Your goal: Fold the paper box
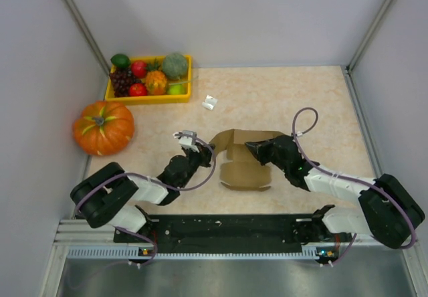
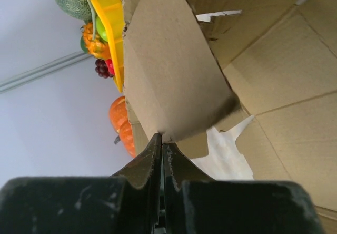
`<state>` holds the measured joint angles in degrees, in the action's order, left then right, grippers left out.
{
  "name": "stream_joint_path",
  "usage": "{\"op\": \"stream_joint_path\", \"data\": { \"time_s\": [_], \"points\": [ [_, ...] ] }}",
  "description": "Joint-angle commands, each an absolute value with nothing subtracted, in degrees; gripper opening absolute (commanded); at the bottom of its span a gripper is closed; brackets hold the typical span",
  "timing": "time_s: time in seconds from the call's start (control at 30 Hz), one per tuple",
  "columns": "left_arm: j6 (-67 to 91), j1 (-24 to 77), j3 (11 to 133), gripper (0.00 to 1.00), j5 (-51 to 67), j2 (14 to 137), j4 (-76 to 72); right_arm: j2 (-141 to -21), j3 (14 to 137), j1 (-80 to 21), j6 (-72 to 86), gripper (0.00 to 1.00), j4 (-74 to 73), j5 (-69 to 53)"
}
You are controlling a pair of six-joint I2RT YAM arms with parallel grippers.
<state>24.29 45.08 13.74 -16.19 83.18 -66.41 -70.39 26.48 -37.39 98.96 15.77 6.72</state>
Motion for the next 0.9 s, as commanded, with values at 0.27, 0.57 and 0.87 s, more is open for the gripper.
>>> {"op": "stream_joint_path", "data": {
  "time_s": [0.27,0.57,0.87],
  "points": [
    [25.7,56.0,19.5,0.0,-25.8,92.5,-77.0,-65.0,21.4,-39.7,97.6,0.0,20.3,11.1],
    [21.4,59.2,20.1,0.0,-30.0,94.4,-77.3,-55.7,17.1,-39.7,89.6,0.0,12.8,12.2],
    [20.7,63.0,21.5,0.0,-33.7,98.0,-79.7,-52.4,11.9,-39.7,83.9,0.0,17.9,10.3]
  ]
}}
